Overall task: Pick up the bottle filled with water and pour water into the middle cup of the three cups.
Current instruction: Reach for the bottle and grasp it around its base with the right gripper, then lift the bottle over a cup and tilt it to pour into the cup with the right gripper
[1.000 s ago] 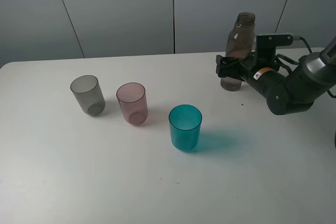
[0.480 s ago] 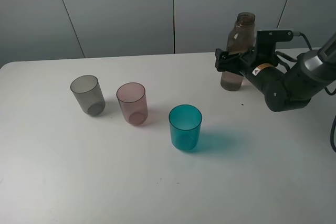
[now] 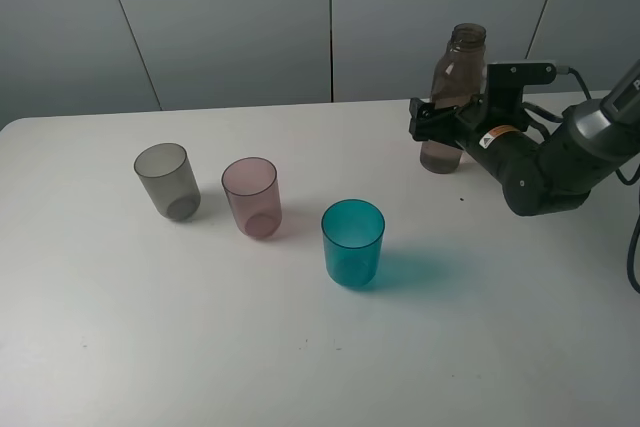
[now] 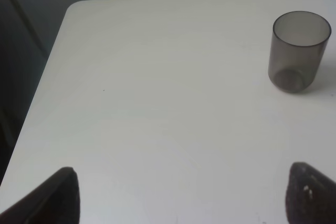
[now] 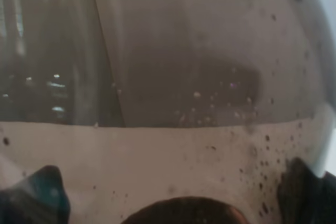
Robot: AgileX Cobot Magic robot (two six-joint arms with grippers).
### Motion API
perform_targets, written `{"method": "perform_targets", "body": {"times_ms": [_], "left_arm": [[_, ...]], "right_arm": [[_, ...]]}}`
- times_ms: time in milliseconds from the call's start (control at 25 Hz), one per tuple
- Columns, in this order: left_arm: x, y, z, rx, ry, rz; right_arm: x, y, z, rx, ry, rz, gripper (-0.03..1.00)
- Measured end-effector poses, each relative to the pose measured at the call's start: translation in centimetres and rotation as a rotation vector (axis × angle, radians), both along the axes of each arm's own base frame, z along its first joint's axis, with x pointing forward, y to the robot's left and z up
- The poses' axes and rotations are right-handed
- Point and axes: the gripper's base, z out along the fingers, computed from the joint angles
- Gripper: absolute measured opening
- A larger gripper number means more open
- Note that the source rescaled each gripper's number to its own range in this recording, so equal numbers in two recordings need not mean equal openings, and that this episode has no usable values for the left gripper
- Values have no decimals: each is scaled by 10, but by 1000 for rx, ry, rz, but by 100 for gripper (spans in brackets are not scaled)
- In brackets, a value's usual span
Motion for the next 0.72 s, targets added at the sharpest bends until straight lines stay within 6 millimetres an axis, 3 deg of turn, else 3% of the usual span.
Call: {"method": "perform_targets", "body": {"times_ms": [320,360,400,440,480,720], "left_arm": [[0,0,0,0,0,0],[0,0,0,0,0,0],[0,0,0,0,0,0],[0,0,0,0,0,0],[0,0,0,0,0,0],[0,0,0,0,0,0]], "right_arm": [[0,0,0,0,0,0,99],[0,0,0,0,0,-2,86],[0,0,0,0,0,-2,59],[0,0,0,0,0,-2,22],[0,-1,0,3,0,-8,2],[1,0,0,4,0,-4,0]]}}
